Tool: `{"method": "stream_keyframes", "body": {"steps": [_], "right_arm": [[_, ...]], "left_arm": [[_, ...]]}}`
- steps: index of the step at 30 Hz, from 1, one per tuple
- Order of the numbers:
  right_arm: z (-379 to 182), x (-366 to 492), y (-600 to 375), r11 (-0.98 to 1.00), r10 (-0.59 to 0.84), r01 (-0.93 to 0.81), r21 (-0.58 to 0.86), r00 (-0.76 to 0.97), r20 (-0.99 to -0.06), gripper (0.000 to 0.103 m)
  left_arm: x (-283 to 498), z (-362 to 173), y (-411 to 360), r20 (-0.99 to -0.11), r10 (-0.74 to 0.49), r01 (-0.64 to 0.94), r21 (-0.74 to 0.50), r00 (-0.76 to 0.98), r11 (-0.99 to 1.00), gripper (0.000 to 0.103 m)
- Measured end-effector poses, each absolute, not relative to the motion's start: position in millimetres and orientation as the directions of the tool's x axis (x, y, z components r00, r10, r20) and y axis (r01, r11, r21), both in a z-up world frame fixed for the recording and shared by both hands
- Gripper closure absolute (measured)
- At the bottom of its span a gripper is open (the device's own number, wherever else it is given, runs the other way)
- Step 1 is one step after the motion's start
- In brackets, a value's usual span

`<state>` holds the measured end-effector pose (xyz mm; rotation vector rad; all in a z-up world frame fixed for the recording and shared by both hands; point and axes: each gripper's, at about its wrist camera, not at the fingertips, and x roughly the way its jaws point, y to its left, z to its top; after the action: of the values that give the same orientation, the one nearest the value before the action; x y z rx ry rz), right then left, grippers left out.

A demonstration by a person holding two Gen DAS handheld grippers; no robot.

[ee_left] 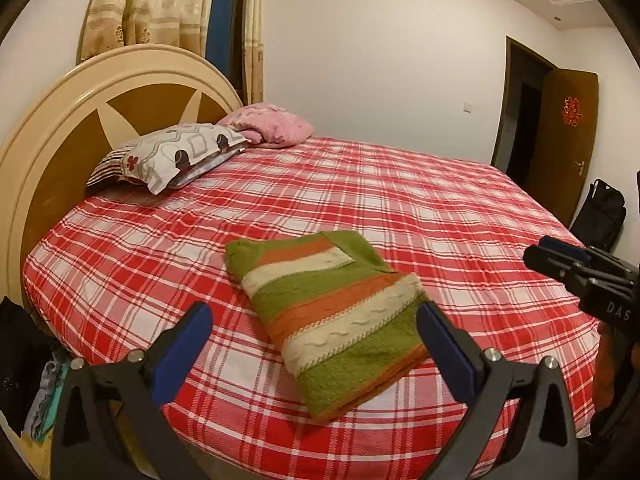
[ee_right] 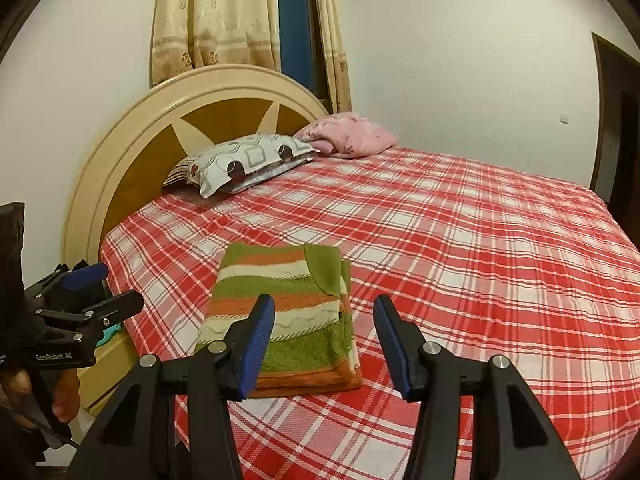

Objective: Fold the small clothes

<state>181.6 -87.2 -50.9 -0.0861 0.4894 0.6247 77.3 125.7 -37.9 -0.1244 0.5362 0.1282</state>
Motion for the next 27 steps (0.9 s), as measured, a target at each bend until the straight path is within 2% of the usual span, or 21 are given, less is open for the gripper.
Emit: {"method": "stream_keyframes", "body": {"steps": [27], "right_arm": [[-46,167,-100,0.823,0.536,-0.564,0.073,0.726,-0.432,0.045]], "left_arm": [[73,-33,118,-0.505,0.09,-0.149,-0.077,0.858,0.986,0.0]]}}
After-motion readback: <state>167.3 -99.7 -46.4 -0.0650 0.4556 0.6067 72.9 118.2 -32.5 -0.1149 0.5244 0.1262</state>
